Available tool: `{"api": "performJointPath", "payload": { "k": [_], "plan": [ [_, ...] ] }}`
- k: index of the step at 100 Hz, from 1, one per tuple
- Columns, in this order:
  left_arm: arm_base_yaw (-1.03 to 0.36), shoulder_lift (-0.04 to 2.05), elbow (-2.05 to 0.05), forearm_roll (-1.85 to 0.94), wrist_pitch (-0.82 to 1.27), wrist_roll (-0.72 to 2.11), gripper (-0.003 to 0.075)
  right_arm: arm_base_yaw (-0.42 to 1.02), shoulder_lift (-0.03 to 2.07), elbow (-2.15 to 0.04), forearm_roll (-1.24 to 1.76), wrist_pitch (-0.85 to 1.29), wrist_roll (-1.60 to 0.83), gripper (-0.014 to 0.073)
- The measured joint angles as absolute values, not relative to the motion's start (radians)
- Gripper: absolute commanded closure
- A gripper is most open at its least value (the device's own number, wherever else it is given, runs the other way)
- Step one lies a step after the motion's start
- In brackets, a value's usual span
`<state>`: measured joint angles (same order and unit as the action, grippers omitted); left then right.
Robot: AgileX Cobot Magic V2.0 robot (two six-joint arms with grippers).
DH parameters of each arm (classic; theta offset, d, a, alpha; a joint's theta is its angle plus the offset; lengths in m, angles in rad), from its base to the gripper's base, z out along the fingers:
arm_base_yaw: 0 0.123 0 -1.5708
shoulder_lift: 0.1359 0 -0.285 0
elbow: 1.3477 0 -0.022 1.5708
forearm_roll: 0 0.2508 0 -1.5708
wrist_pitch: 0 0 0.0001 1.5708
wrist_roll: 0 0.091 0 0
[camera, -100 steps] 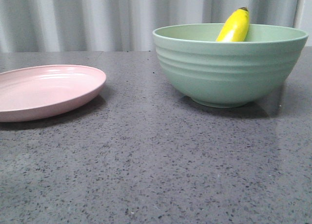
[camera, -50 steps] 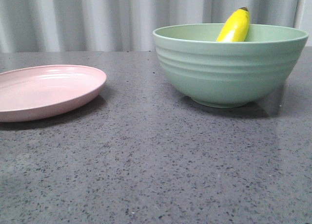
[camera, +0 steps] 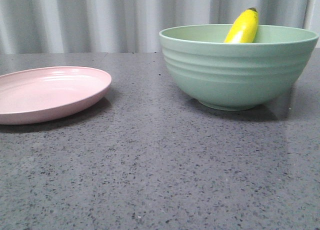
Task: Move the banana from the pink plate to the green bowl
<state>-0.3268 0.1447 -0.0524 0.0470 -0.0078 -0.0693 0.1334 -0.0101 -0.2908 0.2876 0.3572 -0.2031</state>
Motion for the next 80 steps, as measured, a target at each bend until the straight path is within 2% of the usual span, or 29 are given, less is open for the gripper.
{"api": "performJointPath", "payload": {
  "k": [13, 30, 58, 80],
  "plan": [
    [-0.187, 0.095, -0.007, 0.038, -0.014, -0.069, 0.0739, 0.133, -0.010, -0.291, 0.288, 0.357, -0.203, 0.0666],
    [-0.086, 0.017, 0.000, 0.009, 0.016, -0.069, 0.0739, 0.133, -0.010, -0.291, 0.288, 0.357, -0.203, 0.0666],
    [-0.040, -0.004, 0.000, -0.018, 0.310, -0.069, 0.0739, 0.133, -0.010, -0.291, 0.288, 0.357, -0.203, 0.0666],
    [-0.040, -0.004, 0.000, -0.021, 0.325, -0.069, 0.0739, 0.133, -0.010, -0.289, 0.288, 0.357, -0.203, 0.0666]
  ]
}}
